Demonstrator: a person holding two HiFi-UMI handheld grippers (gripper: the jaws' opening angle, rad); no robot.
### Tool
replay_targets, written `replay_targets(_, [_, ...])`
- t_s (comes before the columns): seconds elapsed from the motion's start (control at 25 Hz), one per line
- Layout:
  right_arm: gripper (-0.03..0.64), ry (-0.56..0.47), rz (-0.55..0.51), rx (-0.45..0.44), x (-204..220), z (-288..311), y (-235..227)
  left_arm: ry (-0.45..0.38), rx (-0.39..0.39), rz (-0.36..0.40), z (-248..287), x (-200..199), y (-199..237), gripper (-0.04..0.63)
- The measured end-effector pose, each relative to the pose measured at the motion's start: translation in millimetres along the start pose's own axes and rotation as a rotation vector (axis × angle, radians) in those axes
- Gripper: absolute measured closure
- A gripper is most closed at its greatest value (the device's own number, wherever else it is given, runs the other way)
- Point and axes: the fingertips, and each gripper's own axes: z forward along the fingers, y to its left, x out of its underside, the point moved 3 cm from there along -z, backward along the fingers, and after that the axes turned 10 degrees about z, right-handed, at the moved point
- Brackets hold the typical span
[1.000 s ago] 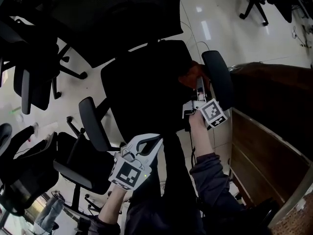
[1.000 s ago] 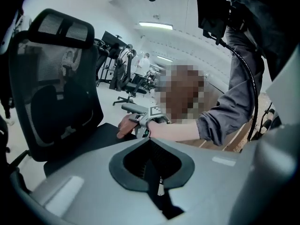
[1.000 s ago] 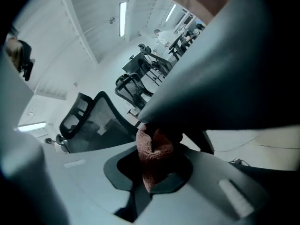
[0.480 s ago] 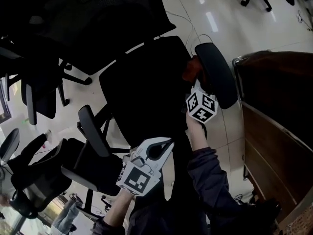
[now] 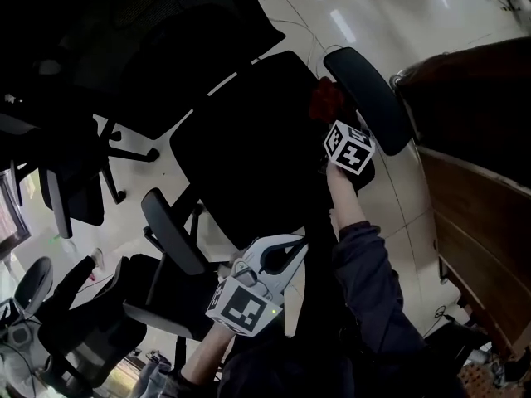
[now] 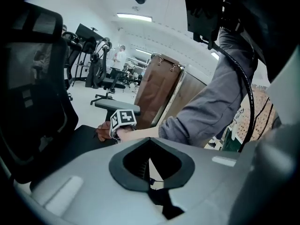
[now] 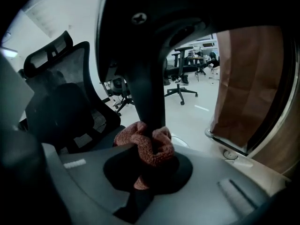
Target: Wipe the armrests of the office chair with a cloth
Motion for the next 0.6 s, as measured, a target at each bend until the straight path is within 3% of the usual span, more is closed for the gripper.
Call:
replay_targets(0.36, [0.598, -0.231, -0.030, -0.066, -39, -63, 44, -0.005, 0.036, 0.019, -33, 21, 9, 0.581])
replay_targets(0.6, [0.600, -0.250, -0.005, 0.017, -43, -43, 31, 0.009, -0.018, -0.032, -57, 42, 28, 0.581])
